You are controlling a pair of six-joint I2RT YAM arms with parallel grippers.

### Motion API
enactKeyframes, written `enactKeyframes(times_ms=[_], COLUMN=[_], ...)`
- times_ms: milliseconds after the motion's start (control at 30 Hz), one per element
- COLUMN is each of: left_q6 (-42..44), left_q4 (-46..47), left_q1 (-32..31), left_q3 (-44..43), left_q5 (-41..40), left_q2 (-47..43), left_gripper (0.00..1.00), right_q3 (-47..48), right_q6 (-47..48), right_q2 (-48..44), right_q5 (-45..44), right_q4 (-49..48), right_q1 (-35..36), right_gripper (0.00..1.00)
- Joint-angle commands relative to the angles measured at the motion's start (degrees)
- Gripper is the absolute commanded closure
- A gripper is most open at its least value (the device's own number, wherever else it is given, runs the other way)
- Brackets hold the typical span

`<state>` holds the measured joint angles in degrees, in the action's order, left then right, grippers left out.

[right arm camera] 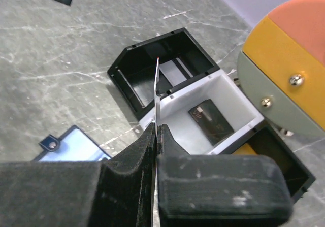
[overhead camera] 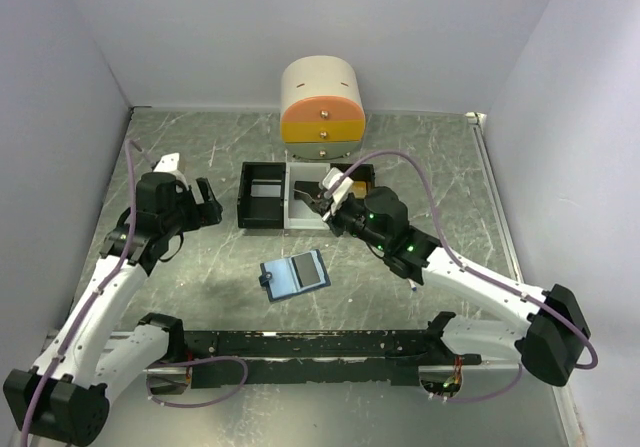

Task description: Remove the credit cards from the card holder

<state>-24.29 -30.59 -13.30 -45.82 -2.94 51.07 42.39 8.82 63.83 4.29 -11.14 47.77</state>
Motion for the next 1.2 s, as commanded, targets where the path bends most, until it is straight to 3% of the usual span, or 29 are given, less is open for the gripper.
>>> enactKeyframes(times_ms=[0, 333, 900, 1167], left_q6=[3.6, 1.9, 1.8, 1.8], left_q4=[-0.4, -1.4, -2.7, -2.8], left_q1=[0.5, 0.0, -0.5, -0.6], left_q3=[0.1, 1.2, 0.8, 0.8], left_q5=[-5.7, -6.6, -7.6, -7.9], left_q2=[-2.5, -4.2, -2.3, -2.9], left_gripper=[0.02, 0.01, 0.04, 0.03], right_q3=[2.1, 7.7, 13.5, 19.8], right_q6=[9.7, 13.7, 20.5, 25.2], right_q2=[2.0, 10.1, 23.4, 31.2], right_q5=[-1.9, -9.4, -6.8, -11.4], right_q4=[0.9, 4.7, 6.2, 9.0], right_q1=[0.3, -0.5, -2.5, -2.3], right_gripper=[1.00, 1.00, 1.00, 1.00])
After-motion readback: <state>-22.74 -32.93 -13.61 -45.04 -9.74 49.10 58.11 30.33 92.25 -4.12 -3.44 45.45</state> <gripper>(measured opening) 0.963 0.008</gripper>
